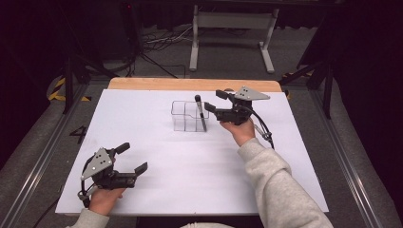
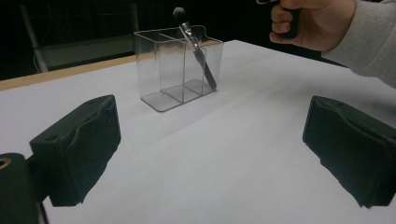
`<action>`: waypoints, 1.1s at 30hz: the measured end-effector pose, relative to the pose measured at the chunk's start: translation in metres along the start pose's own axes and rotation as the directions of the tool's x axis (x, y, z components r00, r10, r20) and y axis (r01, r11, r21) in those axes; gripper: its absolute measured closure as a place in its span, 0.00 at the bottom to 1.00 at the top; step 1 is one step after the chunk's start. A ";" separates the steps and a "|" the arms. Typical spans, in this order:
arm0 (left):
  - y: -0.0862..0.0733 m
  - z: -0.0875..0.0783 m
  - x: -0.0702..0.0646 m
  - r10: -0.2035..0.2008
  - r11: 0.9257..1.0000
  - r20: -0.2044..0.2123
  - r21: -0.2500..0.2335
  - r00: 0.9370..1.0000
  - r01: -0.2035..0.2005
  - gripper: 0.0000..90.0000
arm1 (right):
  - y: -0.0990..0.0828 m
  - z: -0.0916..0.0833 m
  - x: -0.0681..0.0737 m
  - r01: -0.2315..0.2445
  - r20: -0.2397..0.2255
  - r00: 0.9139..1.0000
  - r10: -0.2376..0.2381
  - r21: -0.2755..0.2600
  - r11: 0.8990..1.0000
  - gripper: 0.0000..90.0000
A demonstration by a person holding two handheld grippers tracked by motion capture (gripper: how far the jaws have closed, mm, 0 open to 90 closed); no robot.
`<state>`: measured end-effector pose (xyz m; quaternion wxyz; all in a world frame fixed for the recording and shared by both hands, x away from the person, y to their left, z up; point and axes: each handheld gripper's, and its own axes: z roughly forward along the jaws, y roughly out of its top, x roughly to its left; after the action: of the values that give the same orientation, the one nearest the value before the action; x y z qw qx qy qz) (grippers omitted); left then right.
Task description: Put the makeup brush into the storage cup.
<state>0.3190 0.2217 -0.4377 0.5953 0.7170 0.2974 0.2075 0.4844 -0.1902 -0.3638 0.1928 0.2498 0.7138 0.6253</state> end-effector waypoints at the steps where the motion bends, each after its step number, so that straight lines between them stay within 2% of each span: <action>1: 0.000 0.000 0.000 0.000 1.000 0.000 0.000 1.000 0.000 0.05 | 0.002 -0.004 0.000 -0.008 -0.007 1.000 0.008 -0.005 1.000 0.22; 4: 0.000 0.000 0.000 -0.002 1.000 0.000 -0.001 1.000 0.002 0.05 | 0.006 -0.011 0.000 -0.017 -0.010 1.000 0.017 -0.003 1.000 0.18; 17: 0.001 0.000 0.000 -0.003 1.000 0.000 -0.003 1.000 0.003 0.05 | 0.011 -0.054 0.002 0.051 -0.019 0.999 -0.051 0.011 0.999 0.07; 26: 0.002 -0.001 -0.001 0.001 1.000 0.030 -0.018 1.000 0.000 0.04 | 0.011 -0.083 0.004 0.064 -0.011 0.998 -0.063 0.035 0.997 0.04; 33: 0.002 -0.001 -0.001 -0.010 1.000 0.043 -0.025 0.999 0.011 0.03 | 0.010 -0.104 0.003 0.048 -0.005 0.999 -0.047 0.071 0.996 0.00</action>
<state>0.3183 0.2217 -0.4355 0.6116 0.7122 0.2856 0.1925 0.4224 -0.2701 -0.3392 0.1975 0.2385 0.7417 0.5950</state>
